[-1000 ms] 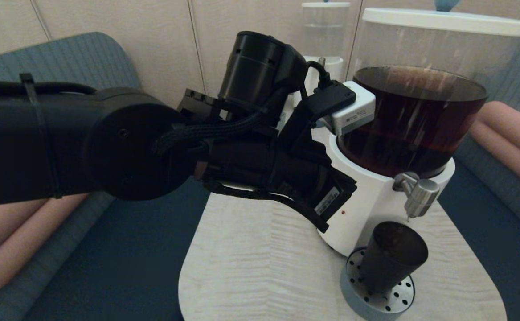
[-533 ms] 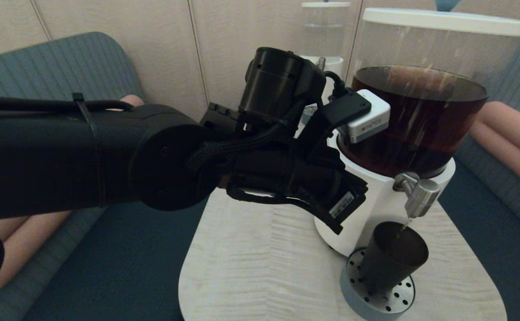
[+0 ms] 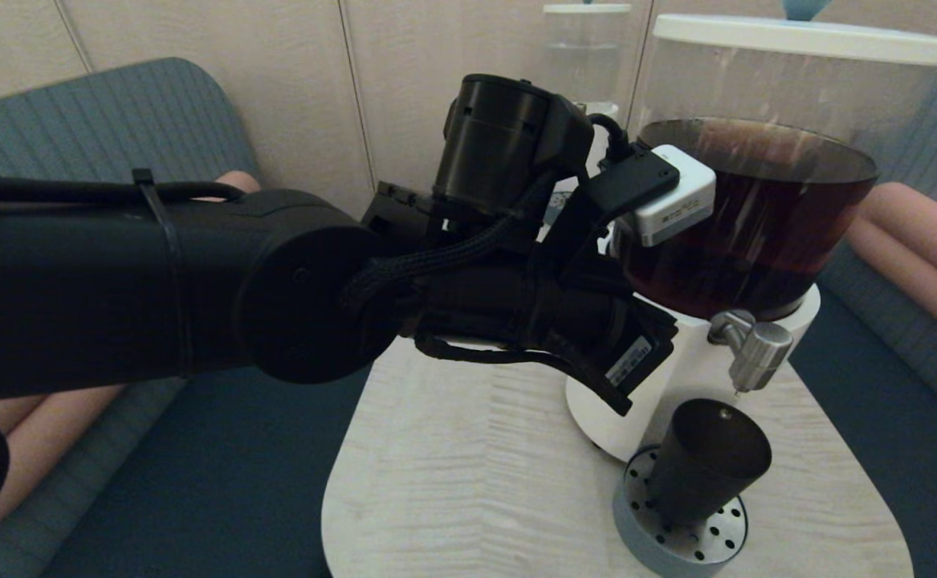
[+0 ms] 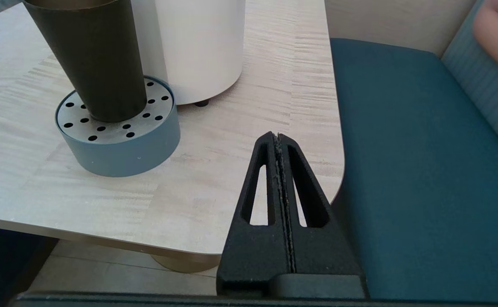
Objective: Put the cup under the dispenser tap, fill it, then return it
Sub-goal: Turn off the faucet
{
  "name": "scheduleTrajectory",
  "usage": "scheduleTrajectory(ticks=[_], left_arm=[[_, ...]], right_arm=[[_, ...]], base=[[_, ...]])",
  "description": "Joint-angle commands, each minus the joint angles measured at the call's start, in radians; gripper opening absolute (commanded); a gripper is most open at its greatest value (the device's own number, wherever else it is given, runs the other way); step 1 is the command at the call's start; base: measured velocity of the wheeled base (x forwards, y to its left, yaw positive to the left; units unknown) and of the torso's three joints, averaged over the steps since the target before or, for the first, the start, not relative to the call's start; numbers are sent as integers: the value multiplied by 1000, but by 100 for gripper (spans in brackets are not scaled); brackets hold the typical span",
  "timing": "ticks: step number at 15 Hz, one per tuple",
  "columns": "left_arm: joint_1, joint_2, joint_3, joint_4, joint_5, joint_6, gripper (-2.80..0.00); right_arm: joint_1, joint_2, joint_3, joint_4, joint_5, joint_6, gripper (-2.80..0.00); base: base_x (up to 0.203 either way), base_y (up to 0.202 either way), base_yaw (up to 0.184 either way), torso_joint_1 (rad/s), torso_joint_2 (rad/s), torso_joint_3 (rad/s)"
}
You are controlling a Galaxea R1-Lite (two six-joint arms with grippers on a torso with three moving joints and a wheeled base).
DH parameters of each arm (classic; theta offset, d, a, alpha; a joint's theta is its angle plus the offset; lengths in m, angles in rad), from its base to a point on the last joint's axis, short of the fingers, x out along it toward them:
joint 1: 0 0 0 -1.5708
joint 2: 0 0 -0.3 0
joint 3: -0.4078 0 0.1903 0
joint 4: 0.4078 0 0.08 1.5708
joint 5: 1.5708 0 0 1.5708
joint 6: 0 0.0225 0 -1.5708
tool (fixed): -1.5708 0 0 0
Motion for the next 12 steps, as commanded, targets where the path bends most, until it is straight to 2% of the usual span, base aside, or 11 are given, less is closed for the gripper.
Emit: scheduleTrajectory(ticks=[1, 12], left_arm=[[0, -9, -7, 0, -2, 2, -280], [-1, 8, -46, 2, -21, -18, -280]], right_arm=[[0, -2, 9, -1, 0, 0, -280], [0, -2, 9, -1, 0, 0, -280]], base=[[0, 0, 0, 0, 0, 0], [0, 0, 0, 0, 0, 0]])
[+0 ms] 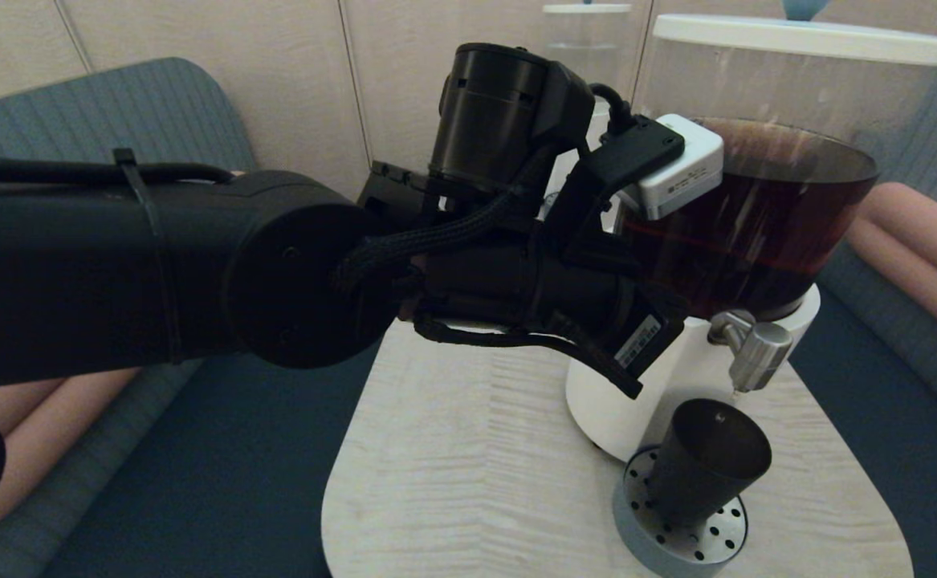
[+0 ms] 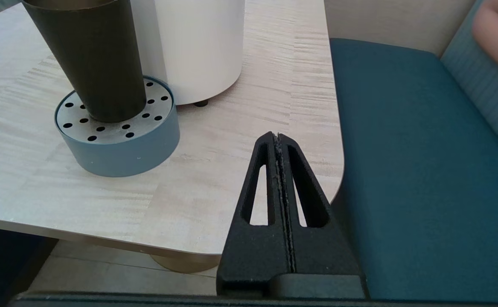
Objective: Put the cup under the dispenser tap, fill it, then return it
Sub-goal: Turn off the faucet
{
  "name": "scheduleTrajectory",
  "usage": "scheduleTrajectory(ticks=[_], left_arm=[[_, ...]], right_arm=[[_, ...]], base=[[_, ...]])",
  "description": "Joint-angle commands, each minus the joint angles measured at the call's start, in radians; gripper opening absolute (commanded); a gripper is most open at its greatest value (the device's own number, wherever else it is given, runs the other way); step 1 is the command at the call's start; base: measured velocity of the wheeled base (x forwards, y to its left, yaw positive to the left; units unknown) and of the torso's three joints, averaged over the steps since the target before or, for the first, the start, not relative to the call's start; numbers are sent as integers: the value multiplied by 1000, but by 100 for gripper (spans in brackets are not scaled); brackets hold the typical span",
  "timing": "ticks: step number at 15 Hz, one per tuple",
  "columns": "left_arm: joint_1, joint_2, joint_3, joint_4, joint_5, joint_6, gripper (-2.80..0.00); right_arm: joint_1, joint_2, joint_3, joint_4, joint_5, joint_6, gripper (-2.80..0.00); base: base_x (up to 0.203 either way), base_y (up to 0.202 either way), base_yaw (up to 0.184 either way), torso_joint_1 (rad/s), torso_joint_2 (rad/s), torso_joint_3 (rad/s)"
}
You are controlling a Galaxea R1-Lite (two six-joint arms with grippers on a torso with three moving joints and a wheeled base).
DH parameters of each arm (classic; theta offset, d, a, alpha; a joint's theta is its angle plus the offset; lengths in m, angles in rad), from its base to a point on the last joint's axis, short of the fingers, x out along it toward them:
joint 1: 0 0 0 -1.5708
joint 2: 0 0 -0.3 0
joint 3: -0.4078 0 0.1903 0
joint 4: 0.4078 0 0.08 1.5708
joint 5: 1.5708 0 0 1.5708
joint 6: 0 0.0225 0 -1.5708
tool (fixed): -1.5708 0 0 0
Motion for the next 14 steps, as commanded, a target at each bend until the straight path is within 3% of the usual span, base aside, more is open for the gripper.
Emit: scheduleTrajectory(ticks=[1, 14], left_arm=[[-5, 5, -9, 5, -2, 0, -280], [-52, 38, -28, -4, -2, -13, -280]], right_arm=[[1, -2, 9, -1, 1, 1, -280], [0, -2, 9, -1, 1, 0, -280]], base=[[0, 0, 0, 0, 0, 0], [0, 0, 0, 0, 0, 0]])
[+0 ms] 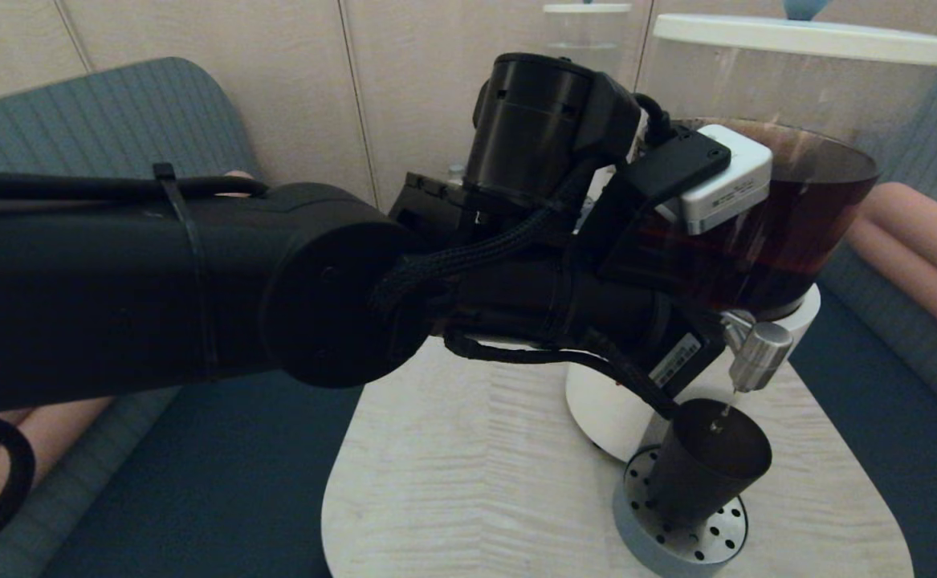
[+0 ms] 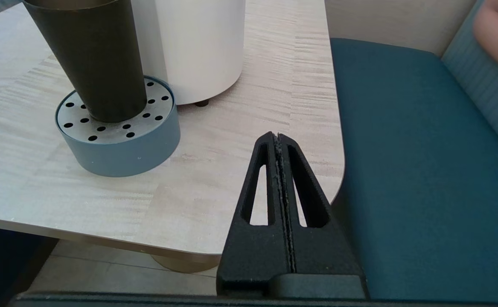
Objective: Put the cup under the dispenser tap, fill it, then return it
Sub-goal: Turn off the faucet
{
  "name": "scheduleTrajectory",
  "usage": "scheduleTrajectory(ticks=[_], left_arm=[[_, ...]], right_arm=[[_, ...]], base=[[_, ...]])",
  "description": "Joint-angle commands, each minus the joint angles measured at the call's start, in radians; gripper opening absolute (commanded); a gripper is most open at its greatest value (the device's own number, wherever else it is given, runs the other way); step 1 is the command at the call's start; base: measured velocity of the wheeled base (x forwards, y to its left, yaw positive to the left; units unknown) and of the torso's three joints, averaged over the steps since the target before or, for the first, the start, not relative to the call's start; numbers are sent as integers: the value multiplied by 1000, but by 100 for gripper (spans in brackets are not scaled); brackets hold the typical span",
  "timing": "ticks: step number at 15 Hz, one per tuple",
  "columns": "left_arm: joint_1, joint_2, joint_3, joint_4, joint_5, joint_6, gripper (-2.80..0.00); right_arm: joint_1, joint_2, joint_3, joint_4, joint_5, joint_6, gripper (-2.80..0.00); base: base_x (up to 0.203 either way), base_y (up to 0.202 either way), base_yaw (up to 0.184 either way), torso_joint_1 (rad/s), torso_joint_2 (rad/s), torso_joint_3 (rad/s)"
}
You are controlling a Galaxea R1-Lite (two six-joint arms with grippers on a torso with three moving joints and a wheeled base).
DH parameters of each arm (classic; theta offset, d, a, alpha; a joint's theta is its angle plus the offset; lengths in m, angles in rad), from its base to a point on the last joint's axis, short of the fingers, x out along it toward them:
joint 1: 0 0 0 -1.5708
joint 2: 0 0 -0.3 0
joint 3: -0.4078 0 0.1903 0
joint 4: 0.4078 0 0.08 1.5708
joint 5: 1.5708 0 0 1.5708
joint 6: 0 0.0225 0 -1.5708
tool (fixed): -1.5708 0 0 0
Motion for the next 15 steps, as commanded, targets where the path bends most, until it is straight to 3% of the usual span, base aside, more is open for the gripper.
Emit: scheduleTrajectory(ticks=[1, 5, 15], left_arm=[[-12, 20, -16, 1, -1, 1, -280], [-18, 55, -59, 0, 1, 1, -280], [-8, 34, -24, 7, 14, -2, -280]], right_arm=[[0, -2, 9, -1, 0, -1, -280], [0, -2, 9, -1, 0, -2, -280], [0, -2, 9, -1, 0, -1, -280]], base=[[0, 0, 0, 0, 0, 0], [0, 0, 0, 0, 0, 0], [0, 0, 0, 0, 0, 0]])
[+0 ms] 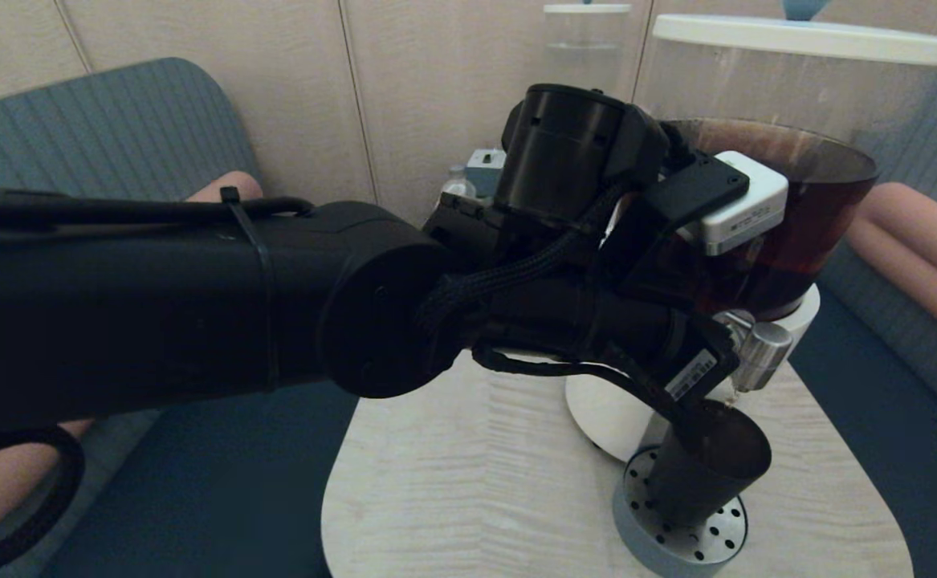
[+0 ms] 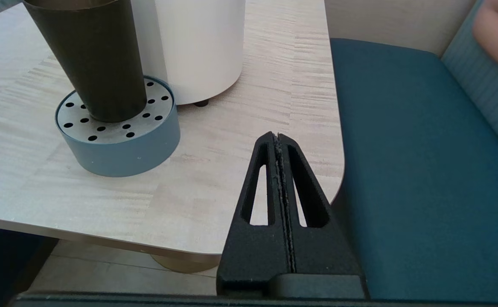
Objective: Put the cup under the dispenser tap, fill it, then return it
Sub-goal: Turn off the faucet
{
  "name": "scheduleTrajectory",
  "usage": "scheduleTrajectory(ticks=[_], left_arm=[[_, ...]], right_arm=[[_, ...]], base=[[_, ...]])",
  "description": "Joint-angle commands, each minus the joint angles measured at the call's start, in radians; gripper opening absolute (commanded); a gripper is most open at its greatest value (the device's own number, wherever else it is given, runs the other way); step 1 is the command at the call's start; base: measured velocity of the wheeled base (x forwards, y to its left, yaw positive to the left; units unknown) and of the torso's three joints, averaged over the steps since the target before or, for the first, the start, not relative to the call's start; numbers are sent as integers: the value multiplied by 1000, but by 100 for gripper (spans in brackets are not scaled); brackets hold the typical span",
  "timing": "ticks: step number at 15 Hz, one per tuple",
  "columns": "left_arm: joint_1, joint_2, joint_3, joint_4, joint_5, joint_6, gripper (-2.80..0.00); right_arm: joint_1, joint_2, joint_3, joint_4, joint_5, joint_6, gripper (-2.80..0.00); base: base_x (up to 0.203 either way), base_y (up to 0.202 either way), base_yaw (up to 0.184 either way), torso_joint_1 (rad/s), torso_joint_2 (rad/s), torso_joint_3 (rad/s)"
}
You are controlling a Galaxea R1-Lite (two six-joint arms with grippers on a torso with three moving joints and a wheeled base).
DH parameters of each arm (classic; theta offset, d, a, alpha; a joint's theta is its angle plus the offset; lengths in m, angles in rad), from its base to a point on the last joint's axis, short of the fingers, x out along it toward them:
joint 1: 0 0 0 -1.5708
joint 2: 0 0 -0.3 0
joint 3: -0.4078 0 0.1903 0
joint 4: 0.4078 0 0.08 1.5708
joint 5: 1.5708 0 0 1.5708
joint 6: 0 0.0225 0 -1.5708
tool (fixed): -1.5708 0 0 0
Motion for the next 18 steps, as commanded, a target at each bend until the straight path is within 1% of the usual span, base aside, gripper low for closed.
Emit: scheduleTrajectory(ticks=[1, 13, 18], left_arm=[[5, -6, 0, -1, 0, 2, -280], [12, 35, -17, -13, -2, 5, -280], [12, 64, -63, -16, -3, 6, -280]], right_arm=[[0, -3, 9, -1, 0, 0, -280], [0, -2, 9, -1, 0, 0, -280], [0, -2, 9, -1, 1, 0, -280]], base=[[0, 0, 0, 0, 0, 0], [0, 0, 0, 0, 0, 0], [0, 0, 0, 0, 0, 0]])
